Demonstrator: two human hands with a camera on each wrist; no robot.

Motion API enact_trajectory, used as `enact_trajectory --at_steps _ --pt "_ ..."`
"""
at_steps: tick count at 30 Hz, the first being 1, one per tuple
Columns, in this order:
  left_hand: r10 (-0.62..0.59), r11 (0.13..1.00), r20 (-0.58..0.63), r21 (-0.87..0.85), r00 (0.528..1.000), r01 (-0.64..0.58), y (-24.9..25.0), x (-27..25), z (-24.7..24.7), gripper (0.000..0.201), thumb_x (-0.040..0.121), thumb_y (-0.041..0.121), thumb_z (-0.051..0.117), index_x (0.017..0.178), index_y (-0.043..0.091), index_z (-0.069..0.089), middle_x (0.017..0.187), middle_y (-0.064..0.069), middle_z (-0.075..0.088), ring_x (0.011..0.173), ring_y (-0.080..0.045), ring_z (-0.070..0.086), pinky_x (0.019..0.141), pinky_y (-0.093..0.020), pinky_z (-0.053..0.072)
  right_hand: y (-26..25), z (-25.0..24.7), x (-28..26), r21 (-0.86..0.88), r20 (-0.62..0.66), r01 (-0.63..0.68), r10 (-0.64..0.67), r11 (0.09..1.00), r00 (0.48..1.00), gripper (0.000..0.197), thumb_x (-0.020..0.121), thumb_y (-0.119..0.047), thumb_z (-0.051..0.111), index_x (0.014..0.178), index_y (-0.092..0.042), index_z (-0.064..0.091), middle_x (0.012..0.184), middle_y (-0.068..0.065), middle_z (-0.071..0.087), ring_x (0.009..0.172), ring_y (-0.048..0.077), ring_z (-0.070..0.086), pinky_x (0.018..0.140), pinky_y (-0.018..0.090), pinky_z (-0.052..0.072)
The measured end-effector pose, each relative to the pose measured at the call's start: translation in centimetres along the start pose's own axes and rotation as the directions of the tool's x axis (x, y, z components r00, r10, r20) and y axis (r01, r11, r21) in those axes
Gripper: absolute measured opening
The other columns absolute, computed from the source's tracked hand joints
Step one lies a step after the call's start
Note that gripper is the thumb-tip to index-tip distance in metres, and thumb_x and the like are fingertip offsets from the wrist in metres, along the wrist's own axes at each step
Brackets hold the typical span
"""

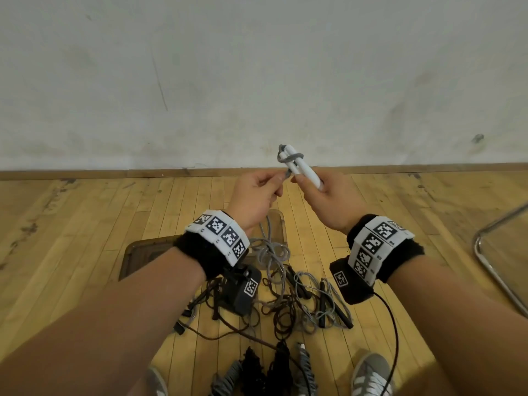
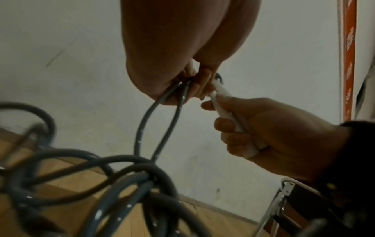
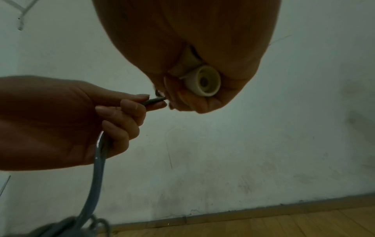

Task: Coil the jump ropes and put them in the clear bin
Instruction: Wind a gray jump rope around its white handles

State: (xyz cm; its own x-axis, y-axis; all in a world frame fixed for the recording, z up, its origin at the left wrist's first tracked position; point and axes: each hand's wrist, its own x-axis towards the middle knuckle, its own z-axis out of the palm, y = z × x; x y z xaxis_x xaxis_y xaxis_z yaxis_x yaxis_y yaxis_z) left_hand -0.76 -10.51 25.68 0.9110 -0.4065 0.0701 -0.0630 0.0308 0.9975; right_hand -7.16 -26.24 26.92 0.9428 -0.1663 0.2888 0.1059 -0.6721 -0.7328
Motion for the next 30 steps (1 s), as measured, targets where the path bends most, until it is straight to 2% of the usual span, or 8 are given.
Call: enact_trajectory --at_steps 4,9,14,18,22,24,26,30 --pt "-0.005 0.998 -0.035 0.067 0.999 0.007 -0.4 -0.7 0.5 0.018 0.103 0.019 0.059 0.096 0.015 0.076 0.062 0.007 0.057 0.049 -0.005 0.04 0.053 -0.02 0.034 0.4 -0.9 0.2 -0.14 -0.038 -0.068 0.063 0.988 0.997 0.038 0.106 -0.035 0.05 0.073 -0.016 0.052 0.056 -0.005 0.046 0.043 0.004 0.041 0.045 0.015 0.033" --pt "0.008 0.987 -0.066 0.16 0.998 0.003 0.4 -0.5 -0.5 0.03 0.101 0.024 0.062 0.09 -0.001 0.074 0.067 -0.006 0.058 0.057 -0.017 0.043 0.061 -0.031 0.037 0.4 -0.3 -0.1 -0.297 -0.029 -0.099 0.094 0.95 0.995 0.04 0.106 -0.039 0.049 0.068 -0.026 0.044 0.055 -0.007 0.045 0.047 0.009 0.04 0.049 0.025 0.029" --pt "0.009 0.978 0.018 0.209 1.0 -0.013 1.5 -0.3 -1.1 0.009 0.096 0.017 0.069 0.097 0.023 0.076 0.07 0.008 0.069 0.063 -0.008 0.059 0.068 -0.026 0.051 0.0 -0.9 0.3 -0.53 0.001 -0.097 0.115 0.842 0.993 0.034 0.107 -0.043 0.043 0.078 -0.025 0.048 0.062 -0.007 0.049 0.051 0.01 0.044 0.048 0.026 0.026" --pt "0.097 0.921 0.05 0.373 0.994 -0.109 1.5 -0.3 -1.7 0.015 0.098 0.016 0.067 0.095 0.028 0.075 0.076 0.005 0.074 0.07 -0.008 0.068 0.073 -0.031 0.059 0.3 -0.3 0.1 -0.703 0.184 0.078 0.075 0.707 0.98 0.03 0.106 -0.046 0.041 0.09 -0.026 0.056 0.066 -0.007 0.053 0.054 0.011 0.047 0.05 0.029 0.034" --pt "0.138 0.902 0.079 0.401 0.987 -0.158 1.4 -0.1 -1.9 0.009 0.098 0.018 0.065 0.097 0.026 0.061 0.074 -0.008 0.072 0.063 -0.027 0.066 0.065 -0.044 0.057 0.4 0.3 -0.3 -0.633 0.366 0.23 0.024 0.74 0.93 0.023 0.105 -0.047 0.043 0.094 -0.031 0.054 0.066 -0.009 0.053 0.056 0.009 0.047 0.053 0.031 0.033" --pt "0.117 0.899 0.11 0.411 0.987 -0.152 1.5 0.2 -2.7 0.011 0.097 0.022 0.068 0.102 0.024 0.058 0.072 -0.014 0.068 0.052 -0.023 0.054 0.052 -0.037 0.047 0.4 0.0 -0.5 -0.569 0.42 0.279 -0.018 0.774 0.907 0.02 0.104 -0.048 0.045 0.092 -0.034 0.052 0.065 -0.01 0.054 0.056 0.008 0.048 0.057 0.031 0.037" --pt "0.098 0.897 0.117 0.421 0.988 -0.138 1.7 0.6 -3.6 0.02 0.092 0.03 0.076 0.101 0.02 0.062 0.064 -0.004 0.061 0.047 -0.012 0.046 0.048 -0.026 0.04 0.5 -0.3 -0.8 -0.502 0.457 0.33 -0.079 0.799 0.886 0.018 0.103 -0.048 0.046 0.091 -0.037 0.052 0.062 -0.01 0.053 0.054 0.006 0.048 0.056 0.034 0.042" --pt "0.001 0.951 0.052 0.31 0.999 -0.017 1.9 1.7 -4.9 0.03 0.084 0.04 0.081 0.087 0.014 0.065 0.066 0.005 0.065 0.05 -0.004 0.05 0.056 -0.023 0.04 0.0 -0.5 -1.1 -0.313 0.429 0.338 -0.185 0.887 0.884 0.016 0.103 -0.048 0.049 0.089 -0.042 0.052 0.062 -0.011 0.055 0.052 0.006 0.048 0.054 0.026 0.039"
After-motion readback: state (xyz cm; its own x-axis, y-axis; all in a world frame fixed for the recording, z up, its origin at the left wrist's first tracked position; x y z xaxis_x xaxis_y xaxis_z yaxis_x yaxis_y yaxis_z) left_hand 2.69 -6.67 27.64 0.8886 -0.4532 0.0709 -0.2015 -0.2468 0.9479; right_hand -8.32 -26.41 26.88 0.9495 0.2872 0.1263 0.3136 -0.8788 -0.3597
